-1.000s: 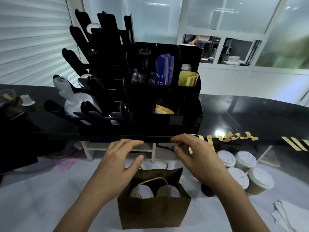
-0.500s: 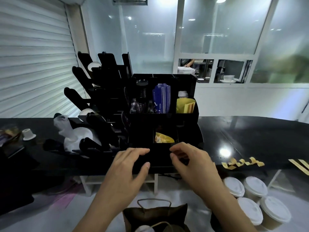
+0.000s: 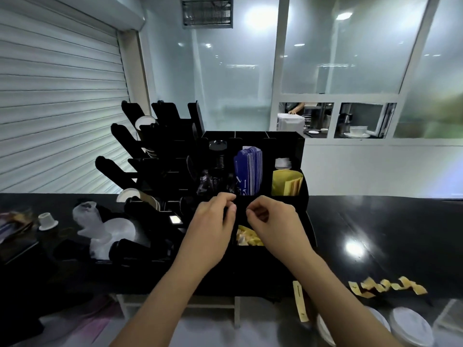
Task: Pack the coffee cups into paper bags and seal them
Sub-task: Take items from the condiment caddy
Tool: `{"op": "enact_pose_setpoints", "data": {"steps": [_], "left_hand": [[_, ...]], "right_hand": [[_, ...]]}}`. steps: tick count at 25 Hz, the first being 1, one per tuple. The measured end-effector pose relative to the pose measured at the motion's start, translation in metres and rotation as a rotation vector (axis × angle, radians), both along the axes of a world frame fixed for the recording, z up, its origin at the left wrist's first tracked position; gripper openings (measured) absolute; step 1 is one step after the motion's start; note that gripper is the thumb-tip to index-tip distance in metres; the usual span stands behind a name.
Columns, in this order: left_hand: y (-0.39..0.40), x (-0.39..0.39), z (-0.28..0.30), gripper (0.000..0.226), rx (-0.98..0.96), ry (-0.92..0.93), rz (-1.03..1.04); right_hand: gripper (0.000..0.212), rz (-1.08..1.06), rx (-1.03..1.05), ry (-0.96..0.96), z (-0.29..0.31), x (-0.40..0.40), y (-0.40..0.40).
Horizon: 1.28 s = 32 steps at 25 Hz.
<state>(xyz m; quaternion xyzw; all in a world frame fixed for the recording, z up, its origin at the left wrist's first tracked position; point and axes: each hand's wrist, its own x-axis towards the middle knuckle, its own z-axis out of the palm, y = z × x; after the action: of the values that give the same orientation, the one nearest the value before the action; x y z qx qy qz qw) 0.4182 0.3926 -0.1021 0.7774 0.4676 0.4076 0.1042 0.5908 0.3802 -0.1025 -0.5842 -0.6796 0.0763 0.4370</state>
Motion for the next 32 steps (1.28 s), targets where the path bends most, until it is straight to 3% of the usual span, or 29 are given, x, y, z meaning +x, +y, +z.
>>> {"op": "enact_pose_setpoints", "data": {"steps": [8,14,23,32], "left_hand": [[0.083,0.038,-0.011,0.037,0.099,0.248,0.284],[0.119,0.042,-0.018,0.052,0.021,0.41,0.432],[0.131,0.034,-0.007,0.022,-0.001,0.252,0.33],[0.12,0.033,0.009,0.008,0.154,0.094,0.37]], "right_hand": [[0.004,0.01,-0.071,0.035,-0.013,0.014,0.058],[0.004,0.051,-0.086,0.104,-0.023,0.036,0.069],[0.005,0.128,-0.123,0.137,-0.03,0.044,0.067],[0.006,0.134,-0.124,0.099,-0.024,0.039,0.072]]}}
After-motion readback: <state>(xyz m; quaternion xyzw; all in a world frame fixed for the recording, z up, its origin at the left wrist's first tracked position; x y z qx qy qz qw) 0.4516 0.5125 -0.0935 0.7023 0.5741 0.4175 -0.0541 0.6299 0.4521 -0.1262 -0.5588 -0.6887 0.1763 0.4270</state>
